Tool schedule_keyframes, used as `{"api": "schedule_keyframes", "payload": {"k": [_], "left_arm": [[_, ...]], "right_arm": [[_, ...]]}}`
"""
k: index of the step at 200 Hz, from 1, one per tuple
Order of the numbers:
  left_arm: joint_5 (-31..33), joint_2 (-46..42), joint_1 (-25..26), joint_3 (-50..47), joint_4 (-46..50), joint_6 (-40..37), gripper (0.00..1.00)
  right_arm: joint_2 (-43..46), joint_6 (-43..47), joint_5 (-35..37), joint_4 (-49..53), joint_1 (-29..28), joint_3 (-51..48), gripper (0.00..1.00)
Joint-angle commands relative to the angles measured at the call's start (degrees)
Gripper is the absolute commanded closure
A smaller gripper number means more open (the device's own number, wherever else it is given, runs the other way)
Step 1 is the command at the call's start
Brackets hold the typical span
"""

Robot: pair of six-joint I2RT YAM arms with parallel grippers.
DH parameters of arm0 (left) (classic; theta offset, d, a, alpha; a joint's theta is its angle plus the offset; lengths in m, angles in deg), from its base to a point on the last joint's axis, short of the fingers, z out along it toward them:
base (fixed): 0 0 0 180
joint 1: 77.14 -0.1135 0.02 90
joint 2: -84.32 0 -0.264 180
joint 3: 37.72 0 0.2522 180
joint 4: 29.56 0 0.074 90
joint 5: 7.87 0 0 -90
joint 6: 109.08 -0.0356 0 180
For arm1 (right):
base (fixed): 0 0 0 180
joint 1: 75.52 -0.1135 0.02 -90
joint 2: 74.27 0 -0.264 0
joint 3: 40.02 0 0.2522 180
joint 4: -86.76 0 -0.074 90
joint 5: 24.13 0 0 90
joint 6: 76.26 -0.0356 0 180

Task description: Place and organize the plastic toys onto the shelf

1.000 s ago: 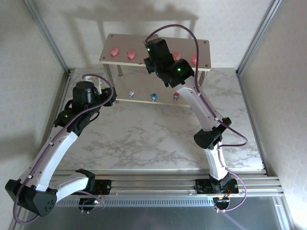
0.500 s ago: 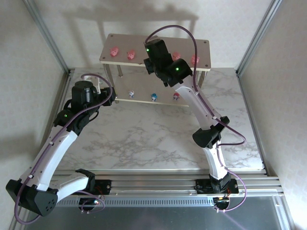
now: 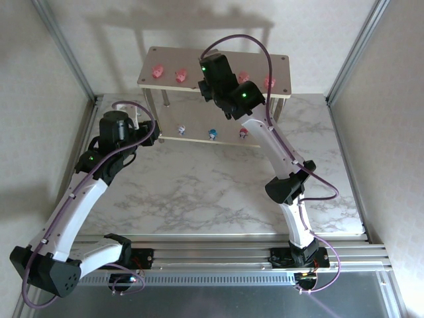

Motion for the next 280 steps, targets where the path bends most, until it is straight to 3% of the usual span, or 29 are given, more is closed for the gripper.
{"api": "schedule_keyframes", "payload": {"k": [1,210,221,280], "left_arm": [[-0.9,0.1,-0.8,-1.0,-0.4,-1.2,0.51],[-2.0,0.3,-2.6,-1.8,-0.7,-1.6,0.51],[-2.0,0.2,-2.6,-1.7,-0.7,-1.7,0.51],[-2.1,-0.3,-3.4,-1.9,-0.9,-1.6,0.50]], "right_arm": [[-1.3,-0.9,-2.0,-0.6,0.1,1.3,0.81],[0.6,-2.3,-6.2,-5.7,0.1,1.2,0.50],[1.1,-2.5,-7.2,-6.5,0.1,1.1,0.43],[9.0,-3.4,-16.0,-16.5,0.1,-4.4,0.35]]}}
